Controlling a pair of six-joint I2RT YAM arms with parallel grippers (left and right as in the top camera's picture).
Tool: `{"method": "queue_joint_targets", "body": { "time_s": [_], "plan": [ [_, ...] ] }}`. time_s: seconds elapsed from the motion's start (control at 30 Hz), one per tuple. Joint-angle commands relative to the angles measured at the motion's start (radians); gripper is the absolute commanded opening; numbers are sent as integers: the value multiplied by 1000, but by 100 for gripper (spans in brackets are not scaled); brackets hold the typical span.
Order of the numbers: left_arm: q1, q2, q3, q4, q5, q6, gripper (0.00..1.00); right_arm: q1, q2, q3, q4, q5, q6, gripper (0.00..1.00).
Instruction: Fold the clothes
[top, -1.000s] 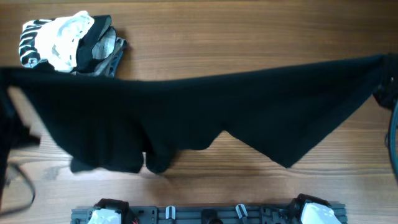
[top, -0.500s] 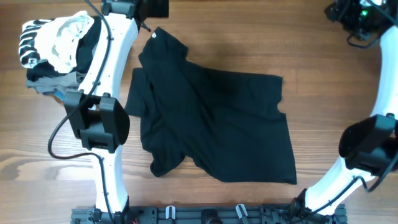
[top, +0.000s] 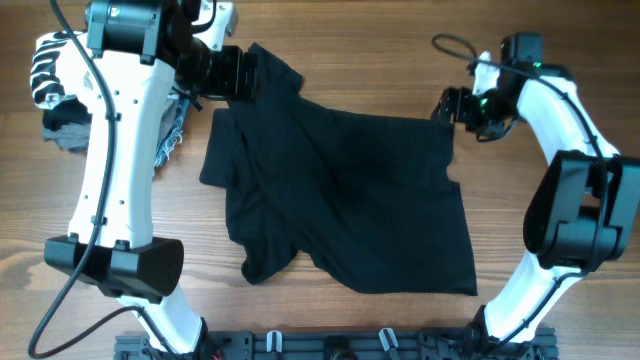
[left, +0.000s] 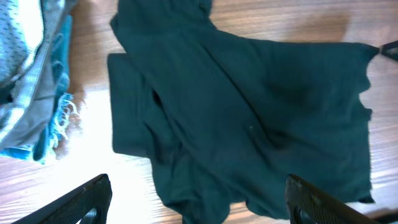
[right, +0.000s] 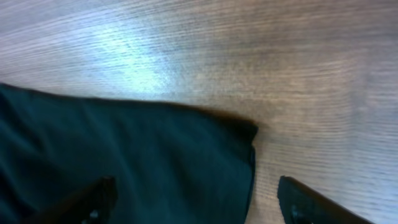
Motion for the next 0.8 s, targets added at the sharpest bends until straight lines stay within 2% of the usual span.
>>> {"method": "queue_joint_targets", "body": {
  "time_s": [0.0, 0.03, 0.07, 0.1, 0.17, 0.2, 0.3, 0.37, 0.4, 0.43, 0.47, 0.6, 0.67, 0.7, 0.77],
  "plan": [
    [-5, 8, -2, -3, 38, 2, 87, -4, 61, -34, 49, 9, -55, 80],
    [-5, 8, -2, -2, 38, 2, 87, -4, 85, -34, 57, 9, -66, 74],
    [-5, 8, -2, -2, 38, 2, 87, -4, 97, -34, 58, 4, -66, 62],
    [-5, 8, -2, -2, 38, 2, 87, -4, 103, -34, 65, -15, -66, 35],
    [-5, 8, -2, -2, 38, 2, 88, -8, 98, -17, 118, -16, -66, 5],
    [-5, 8, -2, -2, 38, 2, 88, -19, 92, 11, 165, -13, -59, 4],
    [-4, 8, -2, 9, 37, 2, 89, -111, 81, 222, 268, 1, 86, 4],
    [-5, 8, -2, 15, 37, 2, 89, -161, 81, 344, 323, -14, 114, 4],
    [-5, 8, -2, 19, 37, 2, 89, -183, 80, 380, 381, -13, 111, 21],
    [-5, 8, -2, 21, 37, 2, 89, -201, 79, 393, 405, -13, 111, 85],
    [-5, 8, -2, 21, 37, 2, 90, -216, 77, 395, 403, -14, 115, 99],
    [-4, 8, -3, 13, 33, 2, 95, -258, 54, 395, 193, -128, 146, 100],
    [-4, 8, -3, 12, 33, 2, 96, -260, 18, 395, -39, -97, 164, 100],
    [-4, 8, -3, 11, 33, 2, 96, -260, 13, 395, -150, -18, 229, 100],
    [-4, 8, -3, -3, 33, 2, 96, -260, 14, 349, -345, 267, 398, 100]
  ]
}}
